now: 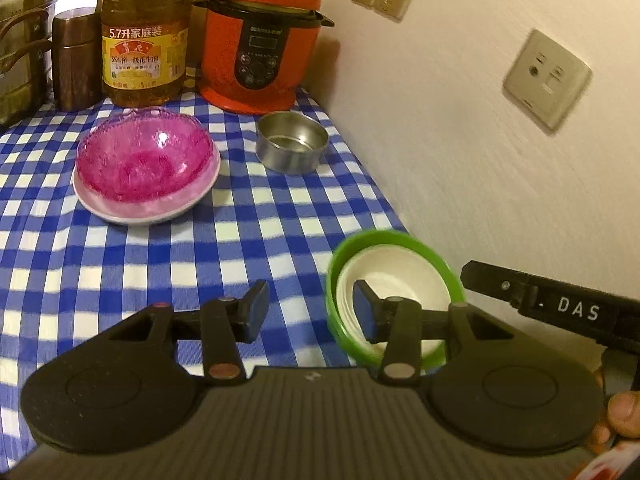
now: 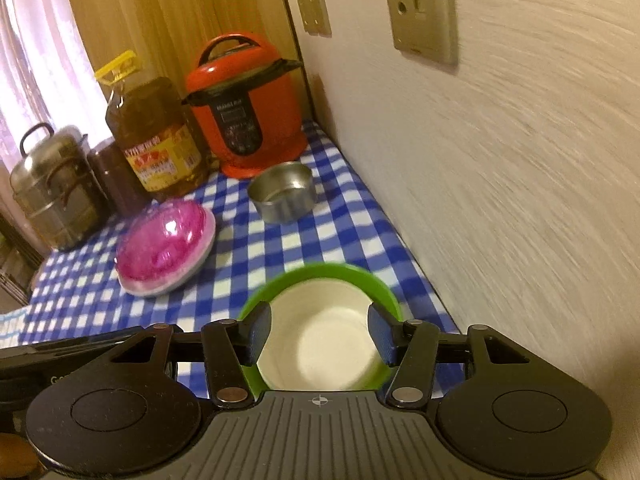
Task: Organize plates and bowls
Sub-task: 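Move both tools to the small steel bowl, then close both tools on the rim of the steel bowl, then lift the steel bowl with both tools and carry it toward the green bowl, then lower the steel bowl into the cream-white bowl inside the green bowl, then close both tools on the green bowl rim, gripping the nested bowls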
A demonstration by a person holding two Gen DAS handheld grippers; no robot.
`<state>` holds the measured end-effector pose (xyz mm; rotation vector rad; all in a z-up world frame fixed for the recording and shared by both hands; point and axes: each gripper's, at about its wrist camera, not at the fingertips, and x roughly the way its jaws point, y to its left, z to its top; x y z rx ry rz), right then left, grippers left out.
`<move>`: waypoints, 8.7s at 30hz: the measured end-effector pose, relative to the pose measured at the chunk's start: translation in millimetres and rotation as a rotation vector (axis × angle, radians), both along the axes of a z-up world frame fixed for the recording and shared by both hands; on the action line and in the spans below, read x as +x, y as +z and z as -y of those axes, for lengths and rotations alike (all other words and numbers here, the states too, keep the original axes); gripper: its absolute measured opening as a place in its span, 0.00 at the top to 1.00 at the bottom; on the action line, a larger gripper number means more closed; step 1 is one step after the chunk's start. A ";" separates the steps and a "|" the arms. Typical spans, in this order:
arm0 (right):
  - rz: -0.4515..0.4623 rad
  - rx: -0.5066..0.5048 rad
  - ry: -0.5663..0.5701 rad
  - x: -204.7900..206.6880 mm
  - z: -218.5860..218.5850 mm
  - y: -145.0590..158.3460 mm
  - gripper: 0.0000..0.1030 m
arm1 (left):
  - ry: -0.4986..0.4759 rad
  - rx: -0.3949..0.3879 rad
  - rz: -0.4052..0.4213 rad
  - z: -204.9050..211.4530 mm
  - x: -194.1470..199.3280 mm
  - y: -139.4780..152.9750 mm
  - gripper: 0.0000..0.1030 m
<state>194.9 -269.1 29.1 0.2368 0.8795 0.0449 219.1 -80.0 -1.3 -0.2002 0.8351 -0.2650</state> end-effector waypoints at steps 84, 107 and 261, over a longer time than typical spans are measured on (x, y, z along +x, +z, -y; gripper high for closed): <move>-0.153 -0.008 0.044 222.8 -12.8 -58.5 0.91 | -0.071 0.099 -0.112 12.9 228.7 -16.7 0.95; -0.147 0.021 -0.031 29.8 2.0 22.7 0.92 | -0.138 0.089 -0.094 39.9 43.7 44.7 0.95; -0.104 0.167 -0.105 10.4 71.7 -74.0 0.53 | -0.073 -0.038 -0.182 38.3 59.0 -71.0 0.70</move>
